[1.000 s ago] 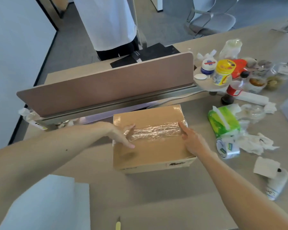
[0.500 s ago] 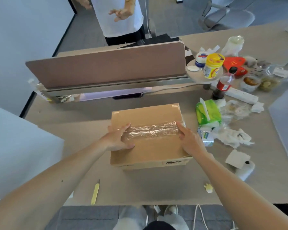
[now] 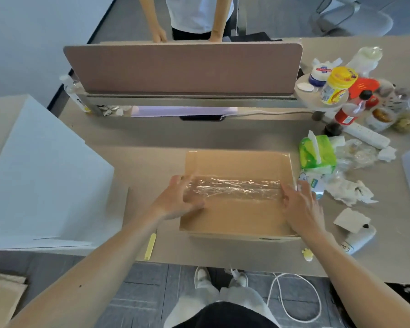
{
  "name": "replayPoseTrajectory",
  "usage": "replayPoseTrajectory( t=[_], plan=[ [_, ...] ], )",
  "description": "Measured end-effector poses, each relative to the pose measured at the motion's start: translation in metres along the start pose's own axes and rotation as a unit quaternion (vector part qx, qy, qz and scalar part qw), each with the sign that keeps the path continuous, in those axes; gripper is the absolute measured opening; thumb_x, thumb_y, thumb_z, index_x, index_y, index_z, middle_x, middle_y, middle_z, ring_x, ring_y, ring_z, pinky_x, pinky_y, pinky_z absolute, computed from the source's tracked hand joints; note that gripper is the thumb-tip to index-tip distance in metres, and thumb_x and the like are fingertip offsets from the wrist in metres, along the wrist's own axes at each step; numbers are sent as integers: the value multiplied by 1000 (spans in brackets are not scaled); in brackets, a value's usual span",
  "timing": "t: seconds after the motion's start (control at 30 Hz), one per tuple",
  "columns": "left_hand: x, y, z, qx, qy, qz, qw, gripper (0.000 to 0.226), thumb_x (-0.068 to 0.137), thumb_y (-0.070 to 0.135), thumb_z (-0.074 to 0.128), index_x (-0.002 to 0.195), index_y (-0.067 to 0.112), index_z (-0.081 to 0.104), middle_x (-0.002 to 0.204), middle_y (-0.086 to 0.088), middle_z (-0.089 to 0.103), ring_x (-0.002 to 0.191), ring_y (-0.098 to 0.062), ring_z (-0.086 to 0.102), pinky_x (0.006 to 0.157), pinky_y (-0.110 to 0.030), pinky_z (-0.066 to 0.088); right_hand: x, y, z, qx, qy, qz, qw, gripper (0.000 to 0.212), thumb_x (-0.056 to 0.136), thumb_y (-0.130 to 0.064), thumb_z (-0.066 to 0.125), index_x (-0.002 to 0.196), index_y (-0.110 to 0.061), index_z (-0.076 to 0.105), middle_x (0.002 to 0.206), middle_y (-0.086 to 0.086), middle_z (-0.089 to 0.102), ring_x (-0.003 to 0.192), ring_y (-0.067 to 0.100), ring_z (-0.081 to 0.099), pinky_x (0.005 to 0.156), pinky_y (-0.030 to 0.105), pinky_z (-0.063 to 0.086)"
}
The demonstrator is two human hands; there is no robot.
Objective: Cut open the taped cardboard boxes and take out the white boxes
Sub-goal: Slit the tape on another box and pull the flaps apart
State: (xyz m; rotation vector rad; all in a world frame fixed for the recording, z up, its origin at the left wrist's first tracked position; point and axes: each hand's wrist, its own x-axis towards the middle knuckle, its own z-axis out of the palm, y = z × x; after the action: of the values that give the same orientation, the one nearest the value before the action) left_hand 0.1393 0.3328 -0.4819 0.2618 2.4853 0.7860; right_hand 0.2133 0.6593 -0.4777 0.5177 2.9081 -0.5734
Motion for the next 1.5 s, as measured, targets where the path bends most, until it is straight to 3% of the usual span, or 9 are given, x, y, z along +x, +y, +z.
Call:
replayPoseTrajectory(
  t=[0.13, 0.27, 0.47, 0.63, 0.73, 0.9, 1.17, 1.3, 1.5],
  plan=[
    [-17, -45, 3, -135, 82, -41, 987, 76, 86, 52, 71, 150, 34, 33, 132, 7, 43, 111, -16, 56, 89, -31, 47, 0, -43, 11, -8, 39, -68, 997, 34, 91, -21, 60, 124, -28, 62, 148, 8, 33, 129, 36, 40, 106, 52, 35],
    [-36, -107, 20, -94, 144, -172, 970, 38, 84, 34, 77, 112, 21, 55, 102, 0, 59, 90, -19, 62, 67, -28, 44, -2, -94, 33, 24, -17, -131, 991, 46, 95, -33, 58, 140, -26, 51, 157, 5, 30, 137, 32, 39, 111, 47, 33],
    [-57, -162, 45, -34, 40, -269, 962, 37, 80, 39, 77, 95, 15, 53, 92, 0, 61, 85, -20, 61, 63, -30, 41, -6, -127, 62, -39, -77, -139, 987, 59, 99, -48, 45, 154, -31, 27, 165, -2, 9, 152, 21, 3, 122, 46, 2],
    [-61, -163, 53, -1, -4, -257, 966, 33, 83, 38, 75, 74, 22, 48, 88, 3, 58, 85, -17, 59, 63, -27, 39, -7, -125, 61, -37, -90, -131, 987, 59, 99, -49, 45, 153, -34, 27, 165, -4, 7, 152, 19, 1, 121, 44, 0],
    [-59, -156, 47, 27, -17, -247, 969, 20, 88, 33, 70, 89, 16, 61, 96, -1, 63, 97, -21, 65, 70, -28, 45, -7, -128, 62, -31, -91, -130, 987, 59, 99, -49, 46, 153, -34, 27, 165, -5, 7, 152, 18, 1, 120, 43, -1],
    [-54, -145, 44, -123, 79, -263, 954, 35, 79, 23, 74, 55, 16, 49, 59, 1, 49, 59, -19, 52, 55, -30, 33, -6, -128, 59, -25, -97, -131, 986, 58, 98, -49, 49, 151, -35, 31, 164, -4, 12, 151, 19, 5, 121, 44, 2],
    [-34, -46, 0, -389, 190, -90, 897, 6, 84, 8, 78, 83, 7, 72, 75, -12, 69, 69, -19, 63, 67, -30, 55, -3, -144, 34, 157, -97, -165, 969, 28, 96, -26, 60, 120, -16, 69, 124, -1, 62, 110, 13, 58, 95, 20, 39],
    [-28, 15, -2, -489, 164, -16, 857, 12, 88, 1, 71, 94, -9, 69, 80, -16, 70, 70, -21, 67, 66, -29, 57, -6, -155, 16, 321, -167, -119, 925, 22, 99, -26, 55, 100, -19, 76, 104, 6, 73, 87, 6, 59, 82, 24, 49],
    [-20, 65, 0, -489, 172, 0, 855, 6, 89, 3, 71, 84, 4, 73, 73, -8, 71, 66, -18, 64, 64, -28, 55, -8, -154, -7, 566, -338, -1, 752, 33, 105, -21, 43, 113, 3, 65, 97, 21, 68, 77, 27, 67, 76, 38, 58]
  ],
)
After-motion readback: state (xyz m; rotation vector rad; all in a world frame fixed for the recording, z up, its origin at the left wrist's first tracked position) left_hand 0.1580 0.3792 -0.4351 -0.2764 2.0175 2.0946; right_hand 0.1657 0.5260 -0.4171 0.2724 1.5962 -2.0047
